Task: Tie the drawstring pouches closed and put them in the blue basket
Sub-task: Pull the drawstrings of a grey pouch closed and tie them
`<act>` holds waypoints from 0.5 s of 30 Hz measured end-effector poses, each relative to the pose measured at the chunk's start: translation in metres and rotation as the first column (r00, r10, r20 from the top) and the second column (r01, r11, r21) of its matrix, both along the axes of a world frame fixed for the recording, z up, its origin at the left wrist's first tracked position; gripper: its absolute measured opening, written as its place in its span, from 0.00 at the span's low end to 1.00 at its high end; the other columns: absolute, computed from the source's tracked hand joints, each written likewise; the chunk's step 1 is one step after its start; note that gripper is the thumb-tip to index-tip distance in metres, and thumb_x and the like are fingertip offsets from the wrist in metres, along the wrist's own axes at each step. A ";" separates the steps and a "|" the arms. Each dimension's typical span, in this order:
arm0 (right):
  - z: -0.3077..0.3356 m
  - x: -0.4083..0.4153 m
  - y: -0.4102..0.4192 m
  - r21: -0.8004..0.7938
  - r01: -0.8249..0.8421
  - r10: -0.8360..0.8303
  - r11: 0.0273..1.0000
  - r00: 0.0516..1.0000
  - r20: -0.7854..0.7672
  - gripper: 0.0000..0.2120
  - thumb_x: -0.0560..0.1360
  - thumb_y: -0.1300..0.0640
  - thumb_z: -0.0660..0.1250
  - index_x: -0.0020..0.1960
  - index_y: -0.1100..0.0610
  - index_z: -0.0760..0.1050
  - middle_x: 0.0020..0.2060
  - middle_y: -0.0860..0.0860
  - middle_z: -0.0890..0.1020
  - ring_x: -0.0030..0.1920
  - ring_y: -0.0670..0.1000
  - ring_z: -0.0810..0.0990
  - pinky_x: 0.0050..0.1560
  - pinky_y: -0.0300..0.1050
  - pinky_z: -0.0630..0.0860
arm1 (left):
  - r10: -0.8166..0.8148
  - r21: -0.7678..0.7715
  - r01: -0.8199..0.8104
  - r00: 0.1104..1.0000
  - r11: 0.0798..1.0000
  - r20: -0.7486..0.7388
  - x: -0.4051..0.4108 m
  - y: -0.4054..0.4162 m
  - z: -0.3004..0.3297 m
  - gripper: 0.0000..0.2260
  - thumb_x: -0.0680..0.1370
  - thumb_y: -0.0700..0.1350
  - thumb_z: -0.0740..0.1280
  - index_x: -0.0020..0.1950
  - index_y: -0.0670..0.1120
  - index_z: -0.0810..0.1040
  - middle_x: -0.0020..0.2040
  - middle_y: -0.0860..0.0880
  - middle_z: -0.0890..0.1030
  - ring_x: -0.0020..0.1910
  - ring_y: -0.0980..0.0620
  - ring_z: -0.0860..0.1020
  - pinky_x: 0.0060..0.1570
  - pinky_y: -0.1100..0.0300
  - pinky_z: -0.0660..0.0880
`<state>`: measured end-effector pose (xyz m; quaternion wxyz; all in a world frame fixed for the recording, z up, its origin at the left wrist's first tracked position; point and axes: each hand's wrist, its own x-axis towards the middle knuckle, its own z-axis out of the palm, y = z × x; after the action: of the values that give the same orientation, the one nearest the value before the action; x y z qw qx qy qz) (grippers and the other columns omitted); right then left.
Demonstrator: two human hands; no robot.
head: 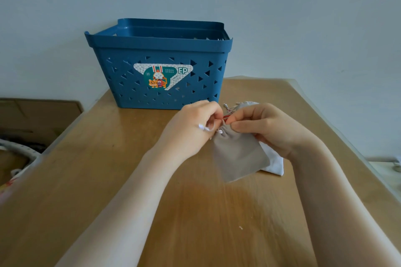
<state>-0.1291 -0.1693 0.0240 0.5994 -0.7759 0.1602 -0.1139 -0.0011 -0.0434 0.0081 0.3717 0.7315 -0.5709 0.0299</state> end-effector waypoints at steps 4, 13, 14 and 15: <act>0.000 -0.003 -0.004 0.078 -0.024 0.020 0.997 0.998 0.061 0.03 0.66 0.60 0.69 0.37 0.55 0.81 0.38 0.57 0.80 0.44 0.58 0.74 0.49 0.55 0.67 | -0.050 -0.222 0.000 0.973 0.975 -0.223 -0.005 -0.003 -0.001 0.09 0.75 0.35 0.66 0.41 0.49 0.75 0.39 0.50 0.79 0.37 0.56 0.76 0.38 0.65 0.71; -0.009 0.007 -0.001 0.099 0.021 -0.034 0.995 0.990 0.137 0.07 0.70 0.55 0.67 0.41 0.56 0.82 0.41 0.57 0.83 0.45 0.55 0.81 0.53 0.52 0.75 | -0.131 -0.261 0.088 0.979 0.961 -0.154 -0.014 -0.003 -0.001 0.06 0.74 0.34 0.67 0.42 0.45 0.76 0.38 0.52 0.76 0.32 0.50 0.76 0.32 0.63 0.71; -0.009 0.007 -0.002 0.108 0.019 -0.034 0.994 0.989 0.146 0.06 0.71 0.57 0.67 0.40 0.57 0.82 0.40 0.57 0.83 0.44 0.55 0.80 0.53 0.53 0.75 | -0.136 -0.267 0.087 0.976 0.960 -0.171 -0.014 -0.003 0.000 0.06 0.74 0.34 0.67 0.42 0.45 0.77 0.38 0.52 0.76 0.32 0.51 0.76 0.32 0.63 0.72; -0.011 0.007 -0.003 0.125 0.009 -0.028 0.992 0.988 0.149 0.07 0.71 0.57 0.67 0.39 0.57 0.82 0.40 0.57 0.83 0.45 0.55 0.80 0.54 0.53 0.74 | -0.143 -0.271 0.087 0.970 0.959 -0.196 -0.014 -0.002 0.001 0.06 0.74 0.35 0.68 0.42 0.46 0.77 0.37 0.52 0.76 0.33 0.52 0.75 0.32 0.64 0.72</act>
<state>-0.1225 -0.1726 0.0135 0.6557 -0.7249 0.1285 -0.1676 -0.0153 -0.0459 0.0089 0.5248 0.6407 -0.5604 0.0039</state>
